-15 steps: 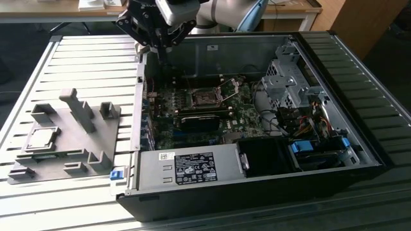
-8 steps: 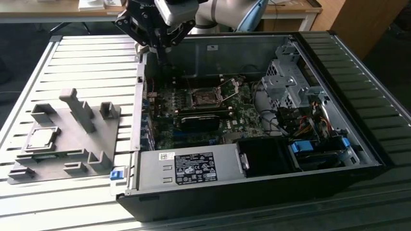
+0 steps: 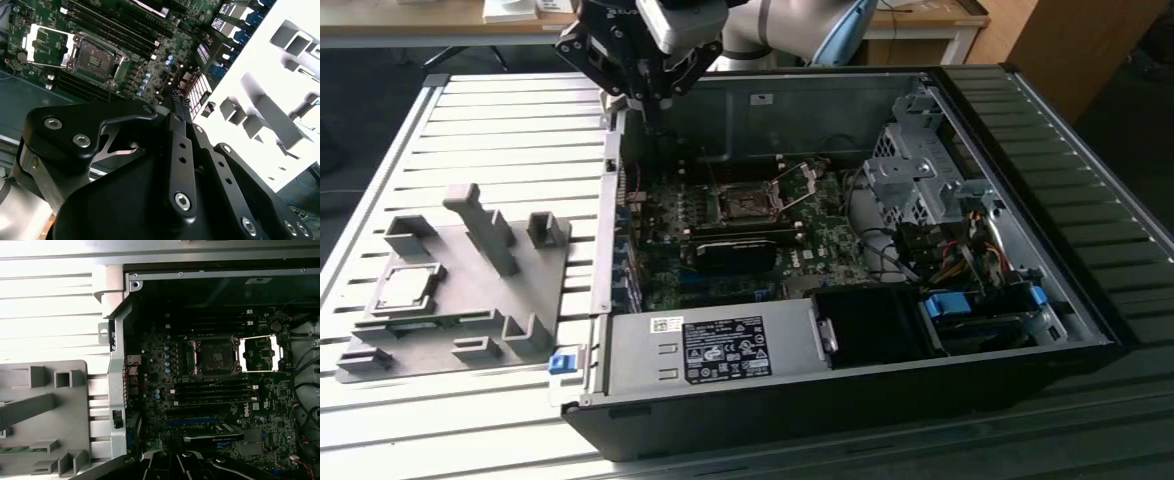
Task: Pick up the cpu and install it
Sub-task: 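Reach for the cpu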
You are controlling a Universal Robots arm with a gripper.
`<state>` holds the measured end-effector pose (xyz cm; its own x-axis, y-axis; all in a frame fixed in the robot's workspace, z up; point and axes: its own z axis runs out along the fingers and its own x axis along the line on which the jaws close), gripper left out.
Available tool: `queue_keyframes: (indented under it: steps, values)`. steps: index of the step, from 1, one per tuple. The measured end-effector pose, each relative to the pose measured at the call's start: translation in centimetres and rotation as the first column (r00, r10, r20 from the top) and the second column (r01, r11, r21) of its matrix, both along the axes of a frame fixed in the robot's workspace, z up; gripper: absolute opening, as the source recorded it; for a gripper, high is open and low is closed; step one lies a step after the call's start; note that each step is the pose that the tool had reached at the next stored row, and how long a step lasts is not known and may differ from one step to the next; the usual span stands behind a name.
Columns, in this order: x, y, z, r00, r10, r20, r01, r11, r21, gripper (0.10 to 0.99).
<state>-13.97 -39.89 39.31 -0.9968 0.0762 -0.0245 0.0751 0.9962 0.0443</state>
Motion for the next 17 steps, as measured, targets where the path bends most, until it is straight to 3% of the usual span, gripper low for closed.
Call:
queue_keyframes:
  steps: [17]
  values:
    - [-0.34, 0.00, -0.02, 1.0000, 0.000, 0.0000, 0.000, 1.0000, 0.000, 0.106]
